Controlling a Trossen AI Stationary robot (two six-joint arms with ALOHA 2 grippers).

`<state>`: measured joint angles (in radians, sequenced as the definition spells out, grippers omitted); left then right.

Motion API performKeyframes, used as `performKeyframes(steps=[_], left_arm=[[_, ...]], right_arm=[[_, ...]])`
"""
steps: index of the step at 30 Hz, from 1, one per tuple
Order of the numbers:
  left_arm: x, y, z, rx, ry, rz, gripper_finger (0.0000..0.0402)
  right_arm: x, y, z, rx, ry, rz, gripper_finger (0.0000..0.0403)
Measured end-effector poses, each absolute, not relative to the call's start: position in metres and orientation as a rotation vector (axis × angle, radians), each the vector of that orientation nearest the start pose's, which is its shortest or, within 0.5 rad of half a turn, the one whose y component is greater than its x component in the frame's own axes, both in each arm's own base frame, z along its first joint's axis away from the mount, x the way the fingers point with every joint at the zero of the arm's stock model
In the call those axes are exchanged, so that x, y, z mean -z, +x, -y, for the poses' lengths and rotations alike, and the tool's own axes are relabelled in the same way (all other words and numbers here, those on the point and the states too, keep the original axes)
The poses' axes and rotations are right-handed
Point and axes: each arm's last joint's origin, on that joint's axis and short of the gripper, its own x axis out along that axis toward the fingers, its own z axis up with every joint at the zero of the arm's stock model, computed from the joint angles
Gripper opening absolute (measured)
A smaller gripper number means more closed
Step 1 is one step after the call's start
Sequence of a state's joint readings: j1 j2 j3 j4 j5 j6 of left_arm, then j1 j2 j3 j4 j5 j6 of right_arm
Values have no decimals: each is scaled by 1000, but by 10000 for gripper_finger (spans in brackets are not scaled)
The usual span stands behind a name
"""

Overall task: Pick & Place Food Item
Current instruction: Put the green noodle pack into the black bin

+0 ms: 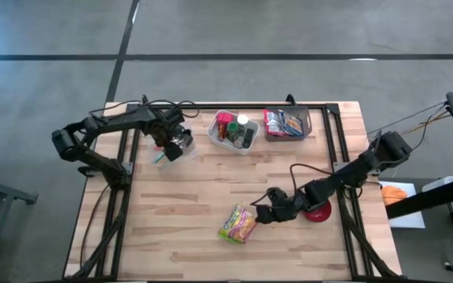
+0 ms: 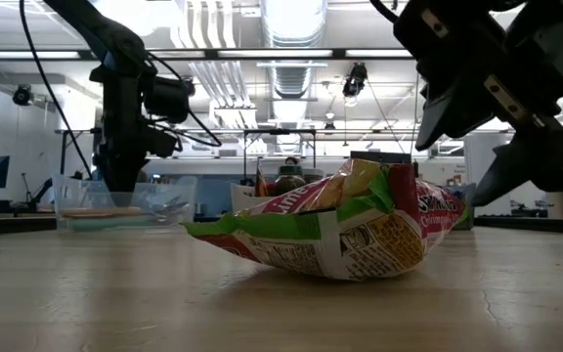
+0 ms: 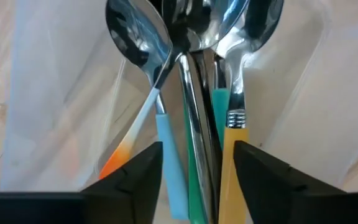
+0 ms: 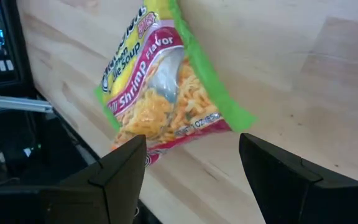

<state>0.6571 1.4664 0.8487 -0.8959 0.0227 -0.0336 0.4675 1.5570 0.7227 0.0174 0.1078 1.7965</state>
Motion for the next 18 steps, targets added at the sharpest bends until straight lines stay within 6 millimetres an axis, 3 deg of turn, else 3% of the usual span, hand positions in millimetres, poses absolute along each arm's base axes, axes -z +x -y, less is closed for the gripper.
performKeyframes(steps=[10,18], left_arm=[[-190,181,-138,-561,-575,-1378,257],[-200,177,-134,-566,-597,-1326,268]], right_arm=[[-142,265,-130,466,1436,-842,253],[-128,276,-133,435,1456,-802,252]])
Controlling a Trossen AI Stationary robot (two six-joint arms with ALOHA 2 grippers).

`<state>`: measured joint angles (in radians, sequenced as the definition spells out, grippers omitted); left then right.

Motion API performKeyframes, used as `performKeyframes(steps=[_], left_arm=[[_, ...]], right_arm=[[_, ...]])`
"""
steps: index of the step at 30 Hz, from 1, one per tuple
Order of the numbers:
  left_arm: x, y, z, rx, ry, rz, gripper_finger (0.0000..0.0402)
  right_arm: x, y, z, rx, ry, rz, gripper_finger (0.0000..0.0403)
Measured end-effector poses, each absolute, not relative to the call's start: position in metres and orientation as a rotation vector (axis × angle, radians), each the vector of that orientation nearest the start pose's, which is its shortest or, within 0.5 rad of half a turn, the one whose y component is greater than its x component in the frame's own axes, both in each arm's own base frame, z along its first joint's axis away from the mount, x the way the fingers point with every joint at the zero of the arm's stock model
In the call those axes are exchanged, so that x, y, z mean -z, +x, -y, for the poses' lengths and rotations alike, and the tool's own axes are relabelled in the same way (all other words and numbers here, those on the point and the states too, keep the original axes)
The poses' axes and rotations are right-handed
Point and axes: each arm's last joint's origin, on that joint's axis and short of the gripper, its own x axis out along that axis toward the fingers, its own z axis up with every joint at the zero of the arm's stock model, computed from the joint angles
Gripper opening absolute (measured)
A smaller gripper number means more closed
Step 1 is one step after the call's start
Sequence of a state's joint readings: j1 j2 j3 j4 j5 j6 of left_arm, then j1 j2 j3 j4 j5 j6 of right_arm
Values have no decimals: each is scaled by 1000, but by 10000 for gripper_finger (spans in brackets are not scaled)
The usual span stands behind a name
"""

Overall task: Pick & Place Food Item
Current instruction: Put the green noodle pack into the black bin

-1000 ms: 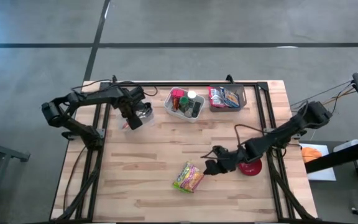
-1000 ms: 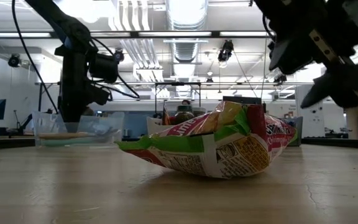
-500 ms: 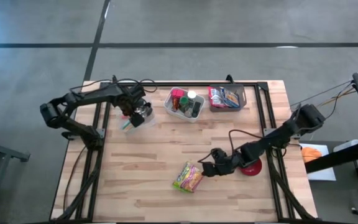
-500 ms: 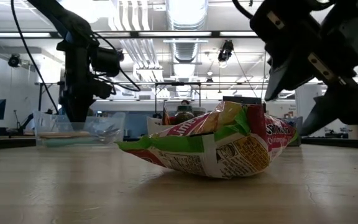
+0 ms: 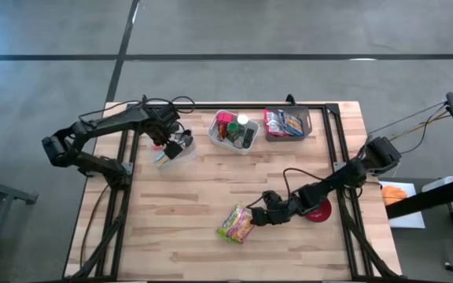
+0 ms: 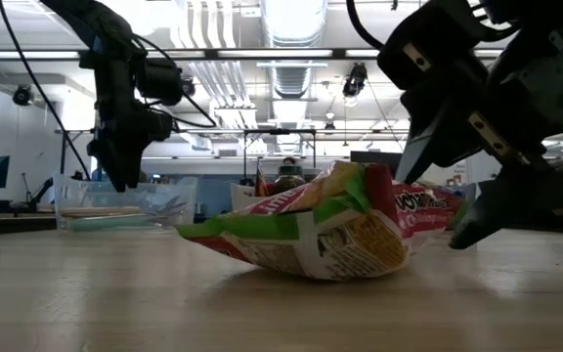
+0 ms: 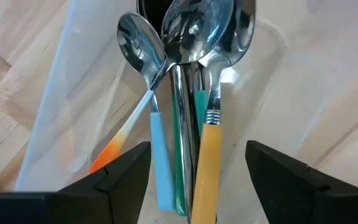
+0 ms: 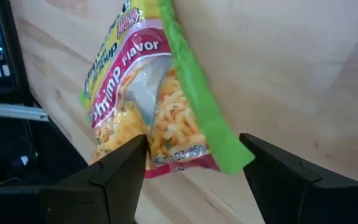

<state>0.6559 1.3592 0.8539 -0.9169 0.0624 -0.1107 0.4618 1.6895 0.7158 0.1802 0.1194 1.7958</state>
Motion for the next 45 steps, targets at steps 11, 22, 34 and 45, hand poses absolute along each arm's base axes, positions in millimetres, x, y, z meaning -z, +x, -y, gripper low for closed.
performKeyframes(steps=[11,22,34,45], left_arm=[[-215,173,-127,-511,-649,-1229,268],[-219,171,-126,-513,-641,-1209,268],[-220,170,-125,-531,-664,-1199,268],[-223,169,-124,-531,-664,-1182,268]], right_arm=[[-127,279,-129,440,1428,-757,129],[-133,279,-127,420,1402,-730,15],[-171,272,-119,386,1314,-547,9],[-230,232,-74,521,1098,-402,8]])
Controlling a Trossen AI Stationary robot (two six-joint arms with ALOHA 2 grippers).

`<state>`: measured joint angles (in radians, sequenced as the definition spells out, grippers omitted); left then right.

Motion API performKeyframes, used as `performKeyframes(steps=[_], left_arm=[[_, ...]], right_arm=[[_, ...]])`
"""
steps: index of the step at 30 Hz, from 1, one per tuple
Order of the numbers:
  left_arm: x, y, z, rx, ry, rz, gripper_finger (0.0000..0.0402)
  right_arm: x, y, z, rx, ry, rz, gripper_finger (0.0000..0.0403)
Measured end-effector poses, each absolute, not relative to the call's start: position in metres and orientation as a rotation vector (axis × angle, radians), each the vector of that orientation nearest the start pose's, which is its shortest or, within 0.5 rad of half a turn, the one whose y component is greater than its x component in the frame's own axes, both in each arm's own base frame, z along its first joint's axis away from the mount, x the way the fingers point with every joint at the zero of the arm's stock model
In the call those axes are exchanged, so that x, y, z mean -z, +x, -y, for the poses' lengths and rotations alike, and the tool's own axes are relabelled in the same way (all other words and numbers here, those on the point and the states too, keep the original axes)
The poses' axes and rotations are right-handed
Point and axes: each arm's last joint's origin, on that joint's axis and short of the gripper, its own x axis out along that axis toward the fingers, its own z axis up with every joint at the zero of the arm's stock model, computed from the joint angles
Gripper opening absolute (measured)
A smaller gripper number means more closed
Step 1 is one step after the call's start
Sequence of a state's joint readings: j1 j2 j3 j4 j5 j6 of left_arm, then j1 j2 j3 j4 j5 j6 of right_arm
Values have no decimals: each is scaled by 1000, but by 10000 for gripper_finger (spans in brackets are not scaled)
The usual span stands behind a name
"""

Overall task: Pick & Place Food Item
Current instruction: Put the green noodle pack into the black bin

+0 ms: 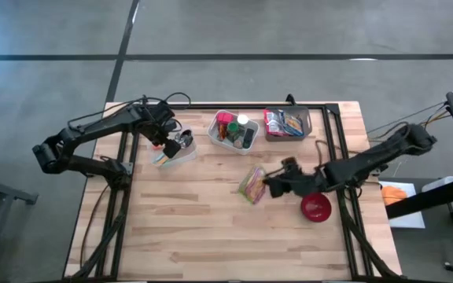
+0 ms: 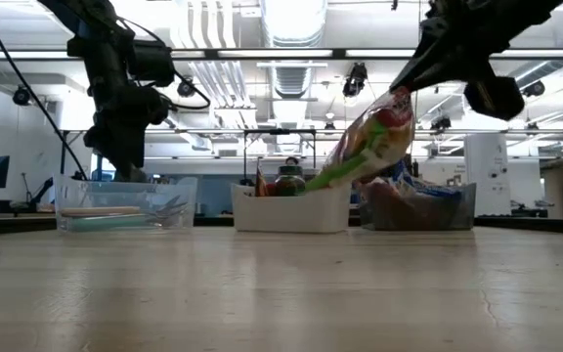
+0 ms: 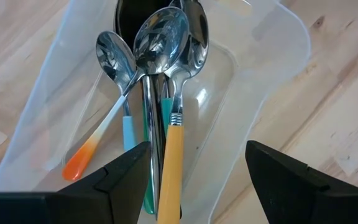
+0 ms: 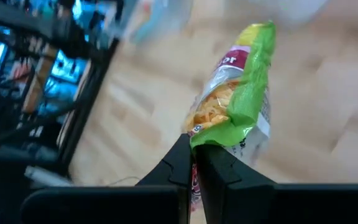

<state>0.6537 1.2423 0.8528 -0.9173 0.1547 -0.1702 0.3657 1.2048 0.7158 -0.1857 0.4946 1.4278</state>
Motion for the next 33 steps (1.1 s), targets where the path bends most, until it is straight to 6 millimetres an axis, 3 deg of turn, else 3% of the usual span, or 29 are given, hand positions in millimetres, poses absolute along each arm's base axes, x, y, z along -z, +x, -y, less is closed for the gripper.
performKeyframes(steps=[16,22,27,33], left_arm=[[-223,171,-125,-579,-723,-1141,268],[-224,172,-126,-598,-748,-1125,268],[-224,171,-126,-617,-775,-1118,268],[-224,172,-126,-634,-795,-1112,268]], right_arm=[[-286,177,23,722,641,-219,8],[-309,166,45,834,338,-328,8],[-329,168,56,944,128,-467,8],[-328,176,67,1092,-4,-643,8]])
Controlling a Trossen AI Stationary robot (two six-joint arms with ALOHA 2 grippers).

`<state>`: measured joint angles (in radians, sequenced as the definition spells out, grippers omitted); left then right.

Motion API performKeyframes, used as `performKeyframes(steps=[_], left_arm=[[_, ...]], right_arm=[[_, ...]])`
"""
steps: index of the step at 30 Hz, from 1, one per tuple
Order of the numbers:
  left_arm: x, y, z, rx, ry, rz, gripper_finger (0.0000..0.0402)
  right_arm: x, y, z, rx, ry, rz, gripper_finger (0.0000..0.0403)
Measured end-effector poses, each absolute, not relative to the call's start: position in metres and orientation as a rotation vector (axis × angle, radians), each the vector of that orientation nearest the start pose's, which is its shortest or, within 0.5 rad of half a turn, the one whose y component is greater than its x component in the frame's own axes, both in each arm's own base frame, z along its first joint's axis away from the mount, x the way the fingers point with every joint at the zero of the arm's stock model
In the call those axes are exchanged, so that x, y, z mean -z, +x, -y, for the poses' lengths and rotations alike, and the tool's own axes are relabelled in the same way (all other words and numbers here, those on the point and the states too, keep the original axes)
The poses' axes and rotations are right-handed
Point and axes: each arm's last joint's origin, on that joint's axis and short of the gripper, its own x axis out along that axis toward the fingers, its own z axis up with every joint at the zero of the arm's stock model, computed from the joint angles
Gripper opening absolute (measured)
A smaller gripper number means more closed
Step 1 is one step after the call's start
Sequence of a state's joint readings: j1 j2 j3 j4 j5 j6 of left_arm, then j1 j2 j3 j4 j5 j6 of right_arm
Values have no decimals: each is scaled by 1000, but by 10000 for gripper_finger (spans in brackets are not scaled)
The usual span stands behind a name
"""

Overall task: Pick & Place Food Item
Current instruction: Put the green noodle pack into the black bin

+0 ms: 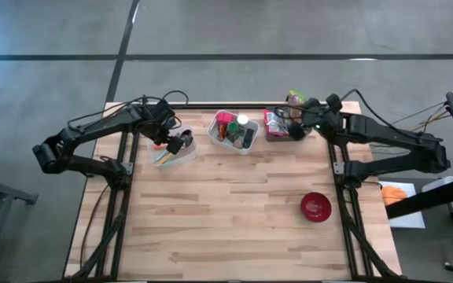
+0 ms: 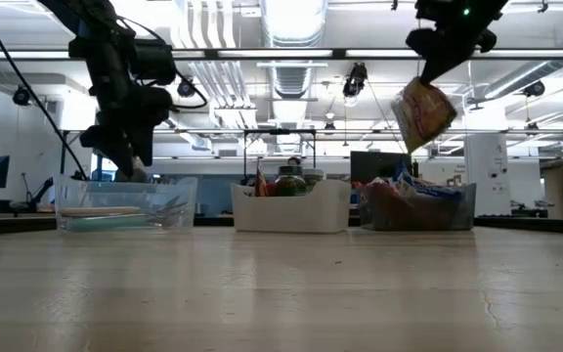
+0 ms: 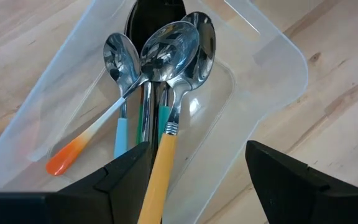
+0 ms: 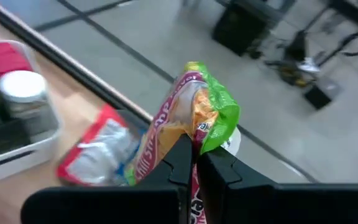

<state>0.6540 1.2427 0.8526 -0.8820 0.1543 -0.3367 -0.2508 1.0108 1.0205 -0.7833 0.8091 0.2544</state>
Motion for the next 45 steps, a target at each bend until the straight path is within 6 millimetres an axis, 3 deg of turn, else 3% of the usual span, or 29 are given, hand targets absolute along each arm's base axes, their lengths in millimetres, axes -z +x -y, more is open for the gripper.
performKeyframes(steps=[12,25,29,39,45], left_arm=[[-224,172,-126,-657,-827,-1100,268],[-224,172,-126,-656,-827,-1100,268],[-224,172,-126,-669,-845,-1095,268],[-224,173,-125,-661,-849,-1092,268],[-224,175,-122,-647,-841,-1098,268]], right_arm=[[-295,190,90,1269,-139,-845,8],[-282,185,131,1445,-96,-908,8],[-276,191,136,1428,-89,-903,8],[-232,215,148,1416,-131,-1023,8],[-215,227,139,1344,-108,-1068,8]])
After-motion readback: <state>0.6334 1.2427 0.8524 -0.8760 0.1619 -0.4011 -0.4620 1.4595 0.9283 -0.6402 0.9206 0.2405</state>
